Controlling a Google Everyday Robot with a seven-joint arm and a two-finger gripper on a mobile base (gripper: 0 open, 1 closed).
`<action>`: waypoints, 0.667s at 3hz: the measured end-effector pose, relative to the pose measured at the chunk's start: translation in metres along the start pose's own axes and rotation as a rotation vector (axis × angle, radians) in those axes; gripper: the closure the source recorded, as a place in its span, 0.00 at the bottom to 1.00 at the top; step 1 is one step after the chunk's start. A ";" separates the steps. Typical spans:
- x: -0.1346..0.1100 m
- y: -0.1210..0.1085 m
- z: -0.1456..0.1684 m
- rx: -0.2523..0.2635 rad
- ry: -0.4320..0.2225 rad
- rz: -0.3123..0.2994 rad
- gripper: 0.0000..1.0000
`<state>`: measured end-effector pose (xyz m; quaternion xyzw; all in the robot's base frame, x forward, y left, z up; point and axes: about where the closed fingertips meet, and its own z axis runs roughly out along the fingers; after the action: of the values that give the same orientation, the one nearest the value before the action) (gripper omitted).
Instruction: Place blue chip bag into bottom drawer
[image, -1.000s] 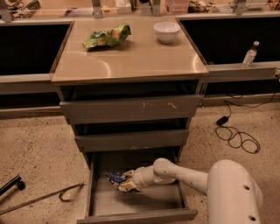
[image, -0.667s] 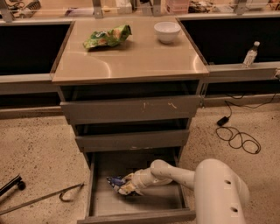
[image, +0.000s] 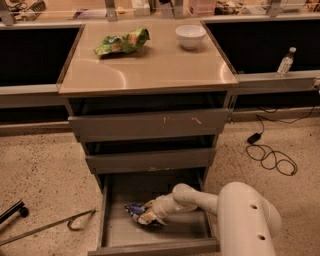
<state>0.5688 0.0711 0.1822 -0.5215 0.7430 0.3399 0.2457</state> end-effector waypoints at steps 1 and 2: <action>0.000 0.000 0.000 0.000 0.000 0.000 0.57; 0.000 0.000 0.000 0.000 0.000 0.000 0.34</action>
Offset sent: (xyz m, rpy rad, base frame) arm 0.0000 0.0000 0.0000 0.0000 0.0000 0.0000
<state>0.5687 0.0712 0.1821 -0.5215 0.7430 0.3400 0.2457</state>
